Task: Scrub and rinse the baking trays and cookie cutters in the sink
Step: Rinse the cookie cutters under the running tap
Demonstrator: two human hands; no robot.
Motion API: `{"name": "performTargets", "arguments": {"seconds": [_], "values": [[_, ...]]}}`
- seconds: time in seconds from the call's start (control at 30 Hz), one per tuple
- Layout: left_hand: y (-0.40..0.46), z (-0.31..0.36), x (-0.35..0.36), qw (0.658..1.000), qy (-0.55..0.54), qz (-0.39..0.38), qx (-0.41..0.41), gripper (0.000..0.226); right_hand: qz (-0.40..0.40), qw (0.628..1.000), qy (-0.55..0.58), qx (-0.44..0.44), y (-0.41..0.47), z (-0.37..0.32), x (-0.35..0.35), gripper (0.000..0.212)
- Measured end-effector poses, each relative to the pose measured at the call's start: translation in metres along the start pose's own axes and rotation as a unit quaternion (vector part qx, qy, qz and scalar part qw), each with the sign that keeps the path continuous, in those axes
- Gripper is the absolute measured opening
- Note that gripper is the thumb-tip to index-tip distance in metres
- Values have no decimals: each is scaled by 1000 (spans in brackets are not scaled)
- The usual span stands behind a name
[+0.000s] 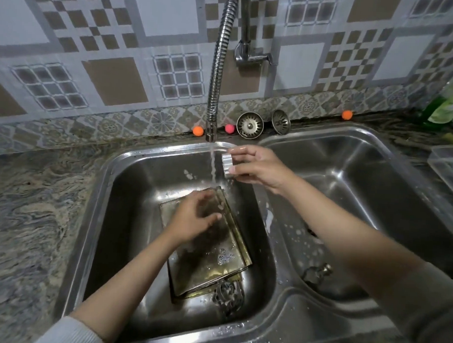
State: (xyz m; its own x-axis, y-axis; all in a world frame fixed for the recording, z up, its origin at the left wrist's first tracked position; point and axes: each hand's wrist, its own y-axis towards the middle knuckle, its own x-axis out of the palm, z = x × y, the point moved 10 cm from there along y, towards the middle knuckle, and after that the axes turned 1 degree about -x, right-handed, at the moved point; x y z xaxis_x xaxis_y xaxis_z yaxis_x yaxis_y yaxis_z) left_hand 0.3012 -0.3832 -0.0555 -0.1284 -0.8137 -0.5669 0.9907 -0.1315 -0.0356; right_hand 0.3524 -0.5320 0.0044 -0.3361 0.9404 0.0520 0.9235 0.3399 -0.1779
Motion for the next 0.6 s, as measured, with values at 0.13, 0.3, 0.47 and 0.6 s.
{"name": "performTargets", "arguments": {"seconds": [0.13, 0.3, 0.47, 0.6], "values": [[-31, -18, 71, 958, 188, -209, 63, 53, 28, 995, -100, 16, -30, 12, -48, 40], [-79, -37, 134, 835, 373, -362, 181, 67, 42, 939, -317, 123, -73, 69, -120, 38], [-88, -38, 145, 759, 460, -407, 215, 82, -72, 829, -490, 260, -119, 172, -144, 23], [-95, -35, 146, 730, 510, -388, 237, 79, -135, 761, -599, 212, -130, 202, -128, 28]]}}
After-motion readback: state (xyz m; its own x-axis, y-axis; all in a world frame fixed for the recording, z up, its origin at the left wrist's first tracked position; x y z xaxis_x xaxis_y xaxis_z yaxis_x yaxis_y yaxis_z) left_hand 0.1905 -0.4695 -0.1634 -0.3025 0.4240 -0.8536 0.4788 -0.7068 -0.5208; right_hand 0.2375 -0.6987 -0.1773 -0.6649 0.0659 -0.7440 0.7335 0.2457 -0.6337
